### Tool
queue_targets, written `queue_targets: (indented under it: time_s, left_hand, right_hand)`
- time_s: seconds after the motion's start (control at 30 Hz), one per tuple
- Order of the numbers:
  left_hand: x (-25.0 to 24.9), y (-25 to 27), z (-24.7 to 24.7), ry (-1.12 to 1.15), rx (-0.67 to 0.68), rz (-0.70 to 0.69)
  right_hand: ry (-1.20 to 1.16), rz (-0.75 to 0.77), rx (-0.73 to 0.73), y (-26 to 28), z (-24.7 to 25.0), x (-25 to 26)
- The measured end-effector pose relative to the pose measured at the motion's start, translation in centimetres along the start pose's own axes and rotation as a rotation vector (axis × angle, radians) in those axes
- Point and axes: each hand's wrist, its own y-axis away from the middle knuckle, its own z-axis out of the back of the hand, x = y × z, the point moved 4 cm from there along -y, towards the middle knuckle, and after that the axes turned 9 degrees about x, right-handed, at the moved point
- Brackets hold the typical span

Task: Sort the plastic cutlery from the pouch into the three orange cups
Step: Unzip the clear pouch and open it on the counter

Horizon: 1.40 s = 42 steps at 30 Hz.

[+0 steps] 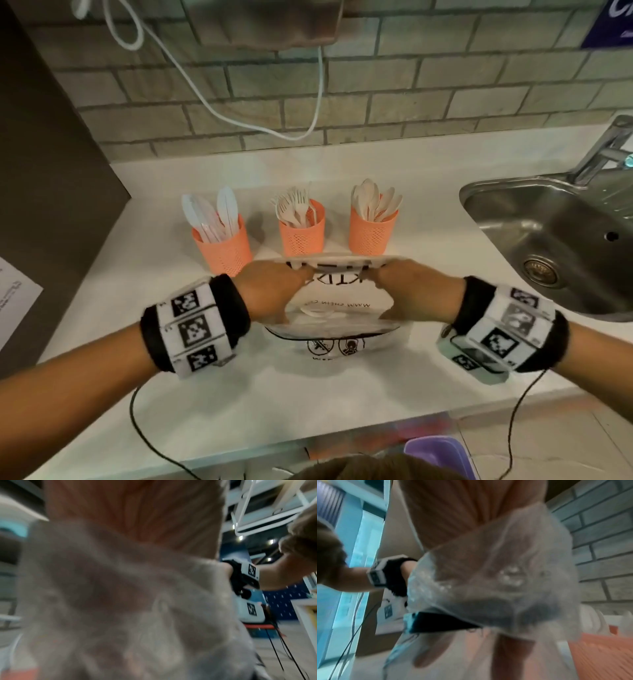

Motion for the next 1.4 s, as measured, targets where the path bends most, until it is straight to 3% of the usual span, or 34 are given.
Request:
queue_targets:
  time_s: [0.13,0.3,0.4,0.47,0.6,0.77,0.97,1.07,1.2,1.3,1.4]
  left_hand:
    - [0.6,0.9,-0.4,-0.020,-0.067,-0.035]
    - [-1.1,-0.1,-6.4,0.011,0.024,-0.054]
    - [-1.6,0.5,-7.7,-0.055,0.003,-0.109]
    - [-1.3,1.4,-7.3,-0.094,-0.139,-0.208]
    - [0.4,1.6,-7.9,-0.170,-0.504,-0.328]
    - [0.7,1.6,-9.1,-0.180,-0.738,-0.374]
    - [0.3,2.2,-8.2,-0.217,-0.682,-0.187]
    - [-0.8,2.7,-8.5,-0.259,-0.619,-0.217]
    - [0.9,2.9,-8.5,-0.201,-0.709,-0.285]
    - [1.9,2.0,-8.8,-0.077,-0.653,-0.221]
    - [1.1,1.5,-8.7,0.000,-0.531,-0.064]
  right_hand:
    - [-0.030,0.070,-0.096,0.6,0.6,0.1]
    - [0.086,0.168,-0.034,-1.5,-5.9,2.2]
    - [0.176,0.252,-0.113,-1.6,-7.6,2.8]
    - [0.227,0.301,-0.320,-1.7,-7.4,2.2]
    - [0.117,0.425,-0.683,-1.0,-6.5,0.3]
    - [0.005,0.438,-0.833,-0.6,-7.6,-0.1]
    - [-0.007,0.326,-0.787,-0.3,-6.4,0.7]
    - [0.109,0.427,-0.803,0.1,-6.6,1.9]
    - [0.195,0.708,-0.973,0.7,-7.0,1.5]
    - [0.207,0.641,-1.047,-0.5,-7.3,0.4]
    - [0.186,0.643,-1.010,-0.1,-7.9,0.6]
